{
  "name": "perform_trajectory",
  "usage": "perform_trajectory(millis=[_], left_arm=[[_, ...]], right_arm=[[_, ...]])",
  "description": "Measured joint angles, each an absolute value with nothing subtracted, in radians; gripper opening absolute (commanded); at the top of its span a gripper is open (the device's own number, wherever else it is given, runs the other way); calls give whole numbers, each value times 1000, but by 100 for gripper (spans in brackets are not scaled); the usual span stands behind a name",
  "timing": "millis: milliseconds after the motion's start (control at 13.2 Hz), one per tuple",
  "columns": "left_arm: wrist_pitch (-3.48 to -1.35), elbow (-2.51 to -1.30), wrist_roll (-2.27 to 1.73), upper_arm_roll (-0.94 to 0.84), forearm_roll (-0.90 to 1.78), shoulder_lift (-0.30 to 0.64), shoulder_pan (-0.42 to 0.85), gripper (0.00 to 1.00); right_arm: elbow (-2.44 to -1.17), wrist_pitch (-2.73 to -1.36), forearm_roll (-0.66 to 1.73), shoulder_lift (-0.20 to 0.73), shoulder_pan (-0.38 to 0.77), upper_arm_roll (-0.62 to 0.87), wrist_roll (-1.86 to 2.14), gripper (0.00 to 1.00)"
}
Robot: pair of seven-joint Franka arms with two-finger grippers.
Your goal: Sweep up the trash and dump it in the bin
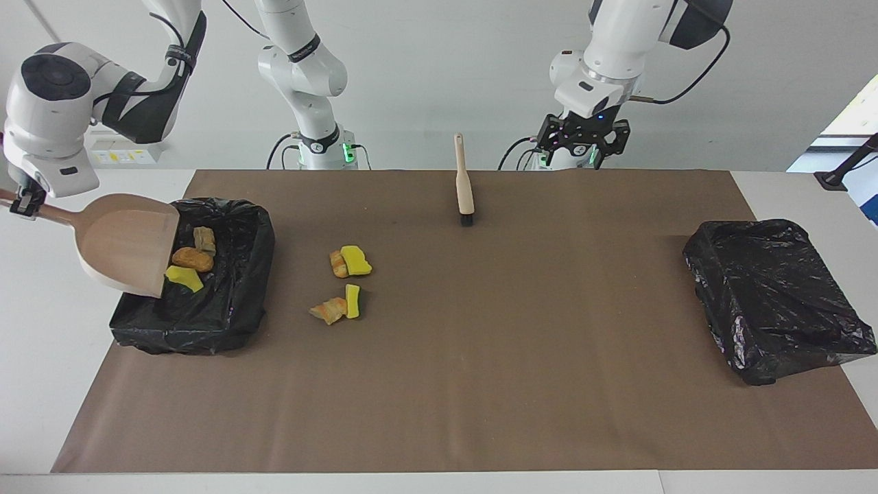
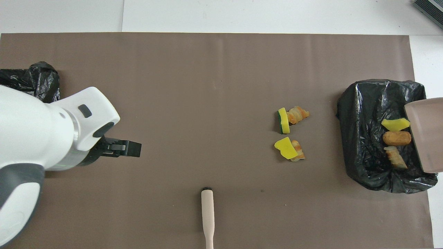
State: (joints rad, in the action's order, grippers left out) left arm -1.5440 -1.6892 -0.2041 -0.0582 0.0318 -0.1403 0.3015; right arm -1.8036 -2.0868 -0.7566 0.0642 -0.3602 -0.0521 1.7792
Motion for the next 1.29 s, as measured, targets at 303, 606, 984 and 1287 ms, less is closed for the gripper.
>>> perform_trajectory(millis=[303, 606, 984, 1287], left_arm=[[-1420, -1519, -70, -57, 24, -81, 176, 100], [-1400, -1461, -11, -53, 24, -46, 101, 100], [-1395, -1456, 15, -49, 24, -49, 82, 100], [-1385, -1456, 15, -48, 24, -50, 81, 100]], right_arm=[[-1782, -2084, -757, 16, -360, -48, 1796, 0], [-1732, -1950, -642, -54, -360, -20, 1760, 0], [-1705, -1754, -497, -68, -358, 135, 1283, 0], [-1713, -1724, -407, -61, -341, 387, 703, 0]])
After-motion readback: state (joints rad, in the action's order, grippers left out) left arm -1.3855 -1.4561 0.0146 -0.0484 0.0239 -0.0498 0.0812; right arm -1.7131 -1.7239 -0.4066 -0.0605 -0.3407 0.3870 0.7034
